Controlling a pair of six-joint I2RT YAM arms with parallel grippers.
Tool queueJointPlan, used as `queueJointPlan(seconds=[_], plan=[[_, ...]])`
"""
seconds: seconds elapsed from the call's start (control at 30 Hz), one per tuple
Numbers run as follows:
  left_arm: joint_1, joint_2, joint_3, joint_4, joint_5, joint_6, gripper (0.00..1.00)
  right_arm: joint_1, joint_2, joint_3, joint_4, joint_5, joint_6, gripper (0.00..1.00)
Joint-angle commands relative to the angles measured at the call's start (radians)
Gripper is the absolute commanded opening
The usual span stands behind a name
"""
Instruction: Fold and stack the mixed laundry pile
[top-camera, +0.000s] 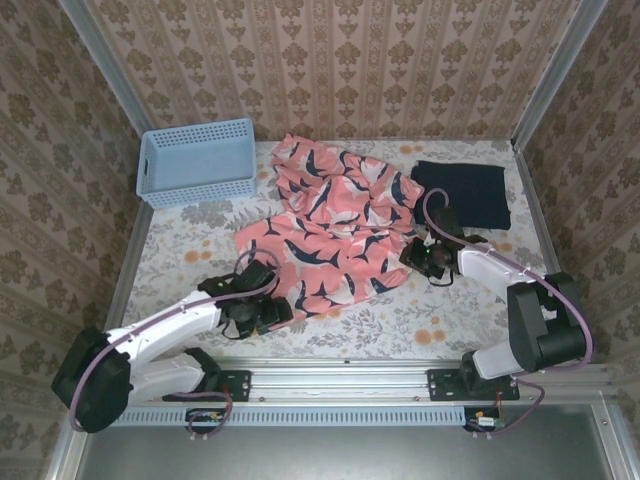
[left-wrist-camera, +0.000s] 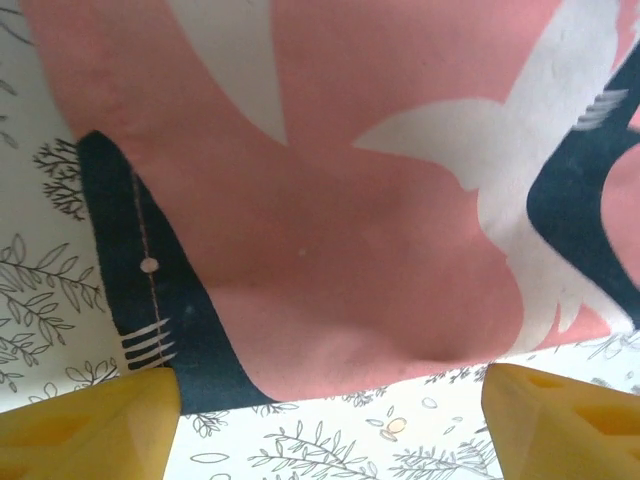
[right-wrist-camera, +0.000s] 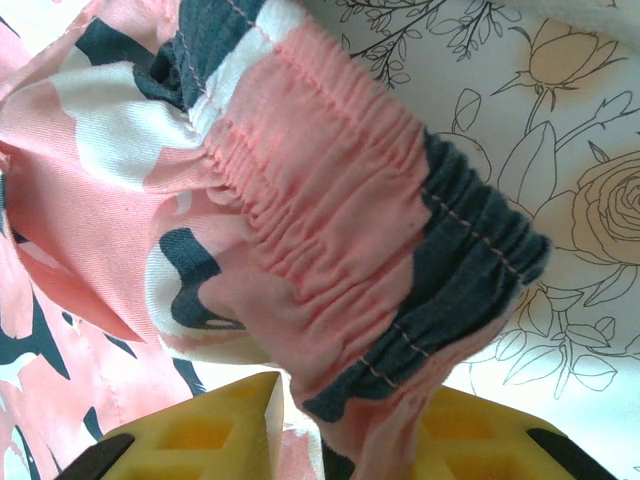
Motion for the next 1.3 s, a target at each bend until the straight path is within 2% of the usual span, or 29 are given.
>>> queueJointPlan(seconds=[0.0, 0.17, 0.33, 0.43, 0.53, 0.67, 0.73, 0.87, 1.07, 1.27], plan=[[0.026, -0.016, -0.004, -0.017, 0.018, -0.081, 0.78, 0.000, -0.008, -0.014, -0.013, 0.017, -0.008, 0.29], [0.028, -0.018, -0.032, -0.065, -0.003, -0.082, 0.72, 0.000, -0.006, -0.023, -0.002, 0.019, -0.010, 0.29], [0.034, -0.011, -0.034, -0.098, -0.023, -0.067, 0.71, 0.000, -0.004, -0.028, 0.003, 0.021, -0.008, 0.27], [0.036, 0.003, -0.048, -0.068, -0.032, -0.060, 0.70, -0.001, -0.009, -0.033, 0.004, 0.025, -0.010, 0.23], [0.043, 0.047, -0.073, 0.024, -0.026, -0.058, 0.56, 0.000, -0.026, -0.043, 0.006, 0.025, -0.004, 0.22], [0.048, 0.105, -0.048, 0.112, -0.029, -0.022, 0.16, 0.000, -0.046, -0.057, -0.011, 0.028, -0.014, 0.22], [0.048, 0.115, -0.010, 0.107, -0.036, 0.018, 0.02, 0.000, -0.086, -0.056, -0.030, 0.028, -0.028, 0.22], [0.050, 0.080, 0.070, 0.065, -0.063, 0.134, 0.00, 0.005, -0.114, -0.041, -0.111, 0.018, -0.089, 0.20], [0.049, -0.048, 0.149, 0.026, -0.102, 0.308, 0.00, 0.057, -0.187, -0.035, -0.290, 0.075, -0.143, 0.00], [0.048, -0.145, 0.221, -0.028, -0.135, 0.354, 0.00, 0.079, -0.390, -0.064, -0.396, 0.105, -0.103, 0.00]])
